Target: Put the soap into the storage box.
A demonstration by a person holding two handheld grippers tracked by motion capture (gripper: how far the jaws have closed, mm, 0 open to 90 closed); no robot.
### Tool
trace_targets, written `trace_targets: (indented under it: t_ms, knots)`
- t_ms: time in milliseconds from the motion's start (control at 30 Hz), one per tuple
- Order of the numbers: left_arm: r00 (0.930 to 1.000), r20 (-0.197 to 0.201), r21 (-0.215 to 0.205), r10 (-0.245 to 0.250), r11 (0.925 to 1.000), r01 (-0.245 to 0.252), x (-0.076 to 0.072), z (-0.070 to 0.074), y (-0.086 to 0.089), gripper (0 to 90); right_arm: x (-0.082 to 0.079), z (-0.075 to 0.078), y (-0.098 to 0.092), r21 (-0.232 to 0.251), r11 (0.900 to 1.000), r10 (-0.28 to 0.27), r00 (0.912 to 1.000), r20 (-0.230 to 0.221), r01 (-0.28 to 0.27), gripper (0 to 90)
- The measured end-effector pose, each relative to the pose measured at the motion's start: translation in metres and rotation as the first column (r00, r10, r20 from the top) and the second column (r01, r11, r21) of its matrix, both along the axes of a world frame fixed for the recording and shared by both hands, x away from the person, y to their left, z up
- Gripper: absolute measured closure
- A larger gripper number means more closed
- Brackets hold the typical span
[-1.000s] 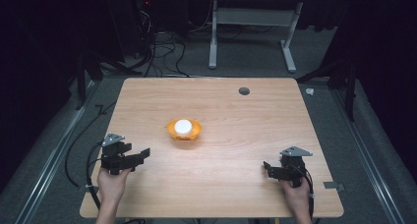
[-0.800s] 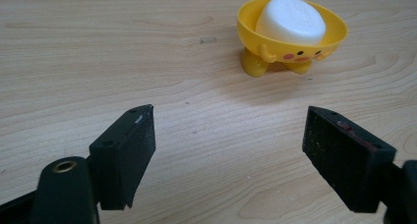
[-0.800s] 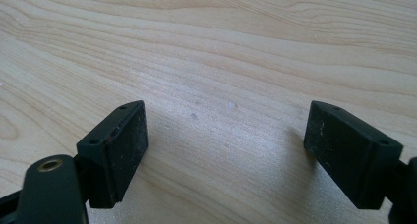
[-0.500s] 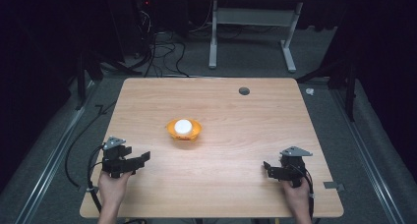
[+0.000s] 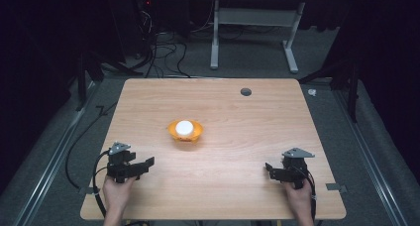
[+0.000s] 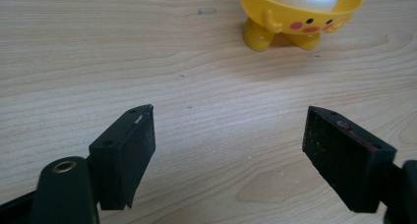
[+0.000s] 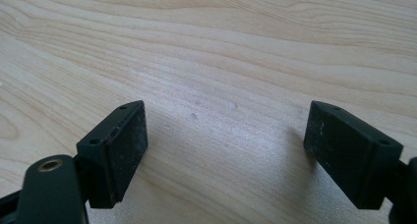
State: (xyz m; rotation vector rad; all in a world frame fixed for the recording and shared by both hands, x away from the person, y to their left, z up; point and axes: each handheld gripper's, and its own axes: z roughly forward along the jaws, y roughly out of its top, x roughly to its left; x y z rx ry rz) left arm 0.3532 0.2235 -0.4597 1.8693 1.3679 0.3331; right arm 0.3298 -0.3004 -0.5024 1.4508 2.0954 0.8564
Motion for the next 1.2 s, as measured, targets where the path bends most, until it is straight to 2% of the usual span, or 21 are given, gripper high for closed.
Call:
trace_targets:
  t_ms: [300, 533, 633, 767, 900, 1067, 1200]
  knots:
    - [0.9999, -0.014, 0.018, -0.003, 0.9998, 0.003, 0.0, -0.009, -0.008, 20.6, 0.0, 0.0, 0.0, 0.0, 1.0, 0.0, 1.0, 0.0, 0.0, 17.5]
    - [0.9993, -0.035, 0.063, -0.011, 0.9979, 0.013, 0.004, -0.02, -0.016, 20.6, 0.0, 0.0, 0.0, 0.0, 1.0, 0.0, 1.0, 0.0, 0.0, 17.5]
    - [0.9996, -0.03, 0.124, -0.001, 0.9922, 0.005, 0.005, -0.025, -0.022, 20.5, 0.0, 0.0, 0.0, 0.0, 1.0, 0.0, 1.0, 0.0, 0.0, 17.5]
    - [0.9997, -0.022, 0.174, -0.005, 0.9846, 0.009, 0.004, -0.03, -0.027, 20.3, 0.0, 0.0, 0.0, 0.0, 1.0, 0.0, 1.0, 0.0, 0.0, 17.5]
    - [0.9997, -0.021, 0.194, -0.01, 0.981, 0.014, 0.004, -0.034, -0.031, 20.3, 0.0, 0.0, 0.0, 0.0, 1.0, -0.001, 1.0, 0.0, 0.001, 17.5]
    - [0.9998, -0.009, 0.231, -0.017, 0.9727, 0.019, 0.006, -0.039, -0.035, 20.2, 0.0, 0.0, 0.0, 0.002, 1.0, -0.002, 1.0, -0.001, 0.002, 17.5]
    - [0.9997, 0.014, 0.226, -0.02, 0.9739, 0.016, 0.006, -0.041, -0.037, 19.7, 0.0, 0.0, 0.0, 0.002, 1.0, -0.001, 1.0, -0.001, 0.001, 17.5]
